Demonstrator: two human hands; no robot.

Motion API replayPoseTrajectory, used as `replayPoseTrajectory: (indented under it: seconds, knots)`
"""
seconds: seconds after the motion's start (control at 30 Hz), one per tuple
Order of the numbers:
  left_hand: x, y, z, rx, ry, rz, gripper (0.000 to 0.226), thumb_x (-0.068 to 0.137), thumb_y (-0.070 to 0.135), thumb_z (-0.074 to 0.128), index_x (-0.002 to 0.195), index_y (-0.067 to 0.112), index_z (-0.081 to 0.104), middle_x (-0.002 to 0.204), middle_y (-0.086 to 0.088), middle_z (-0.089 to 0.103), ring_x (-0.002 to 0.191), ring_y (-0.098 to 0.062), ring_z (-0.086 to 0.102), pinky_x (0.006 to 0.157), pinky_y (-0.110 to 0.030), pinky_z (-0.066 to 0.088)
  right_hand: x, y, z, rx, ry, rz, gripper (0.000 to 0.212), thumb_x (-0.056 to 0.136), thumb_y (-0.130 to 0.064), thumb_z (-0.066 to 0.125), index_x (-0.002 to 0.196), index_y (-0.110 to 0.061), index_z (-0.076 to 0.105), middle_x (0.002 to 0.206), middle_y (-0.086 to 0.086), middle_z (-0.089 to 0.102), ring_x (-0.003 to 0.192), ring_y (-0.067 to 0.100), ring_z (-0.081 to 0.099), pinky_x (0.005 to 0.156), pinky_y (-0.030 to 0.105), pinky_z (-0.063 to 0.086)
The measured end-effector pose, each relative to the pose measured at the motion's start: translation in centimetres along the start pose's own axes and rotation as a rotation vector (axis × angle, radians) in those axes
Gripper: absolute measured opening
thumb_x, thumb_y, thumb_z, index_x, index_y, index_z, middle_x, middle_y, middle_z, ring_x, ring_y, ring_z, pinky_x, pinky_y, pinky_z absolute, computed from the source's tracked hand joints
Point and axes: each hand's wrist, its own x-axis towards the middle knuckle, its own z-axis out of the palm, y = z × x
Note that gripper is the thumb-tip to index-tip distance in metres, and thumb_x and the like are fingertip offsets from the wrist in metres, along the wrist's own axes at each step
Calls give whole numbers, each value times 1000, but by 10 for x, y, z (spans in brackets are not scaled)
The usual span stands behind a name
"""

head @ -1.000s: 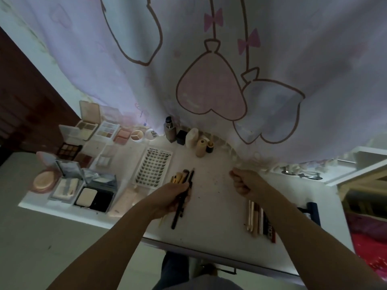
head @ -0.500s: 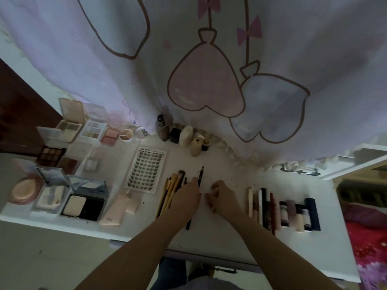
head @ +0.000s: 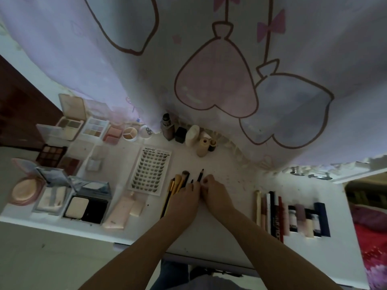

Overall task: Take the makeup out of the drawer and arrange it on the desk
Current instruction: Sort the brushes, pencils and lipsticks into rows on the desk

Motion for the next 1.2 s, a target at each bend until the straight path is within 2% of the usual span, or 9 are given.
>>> replayPoseTrajectory:
  seconds: [0.17, 0.33, 0.5, 0.63, 0.77, 0.87, 1.03, 1.13, 1.2]
  knots:
    - [3, 28, -7, 10, -16, 102, 22, 97, 20, 32, 117, 15, 42, 112, -4, 55, 95, -21, 57, 62, -29, 36, -9, 21, -32, -13, 72, -33, 17, 97, -15, 43, 102, -2, 54, 90, 18, 65, 84, 32, 61, 69, 34, 44]
    - [6, 104, 15, -91, -108, 212, 27, 98, 25, 34, 114, 7, 47, 108, -13, 57, 95, -31, 57, 67, -36, 42, -22, 80, -93, -186, 164, 113, 20, 97, -14, 43, 99, 1, 57, 91, 19, 66, 83, 31, 62, 63, 27, 40]
    - [14, 148, 42, -48, -234, 23, 34, 99, 37, 34, 111, 11, 50, 110, -9, 59, 97, -26, 60, 73, -33, 43, -22, 105, -102, -222, 84, 143, 19, 96, -12, 41, 103, -2, 55, 96, 18, 64, 83, 29, 61, 64, 27, 42]
    - [20, 144, 40, -112, -237, -93, 36, 97, 42, 36, 105, 11, 54, 107, -7, 61, 93, -24, 63, 69, -30, 41, -16, 101, -94, -178, 63, 120, 19, 96, -19, 42, 105, -4, 52, 96, 17, 63, 77, 26, 56, 65, 30, 44]
    - [10, 122, 23, -83, -131, -4, 31, 95, 38, 40, 105, 11, 52, 104, -6, 60, 90, -22, 60, 68, -30, 42, -12, 89, -95, -123, 44, 102, 34, 96, -37, 46, 89, -5, 54, 85, 11, 60, 80, 25, 58, 70, 29, 42]
    - [-2, 101, 10, -78, -50, 84, 24, 97, 31, 37, 104, 11, 49, 101, -5, 59, 85, -20, 57, 62, -29, 37, -13, 75, -103, -35, -111, 132, 50, 95, -47, 44, 58, -13, 43, 58, 2, 45, 54, 14, 46, 58, 25, 35]
    - [-16, 80, -19, -140, 52, 49, 30, 101, 37, 30, 102, 12, 46, 84, -7, 62, 71, -25, 59, 64, -32, 41, -27, 45, -102, 259, -123, 33, 40, 96, -31, 47, 60, -15, 41, 51, 0, 42, 37, 8, 36, 38, 17, 29]
    - [-17, 71, -40, -379, -83, 102, 31, 100, 40, 31, 84, 16, 44, 65, -1, 51, 58, -19, 49, 57, -31, 36, -35, 32, -102, 250, -75, -116, 35, 97, -25, 44, 64, -13, 42, 53, 0, 44, 42, 9, 38, 43, 21, 32]
    - [-16, 63, -52, -612, -181, 81, 35, 99, 43, 33, 72, 23, 42, 59, 7, 43, 47, -4, 40, 46, -19, 33, -40, 27, -106, 214, -46, -233, 35, 98, -25, 44, 65, -14, 42, 53, -2, 44, 43, 6, 39, 47, 22, 32]
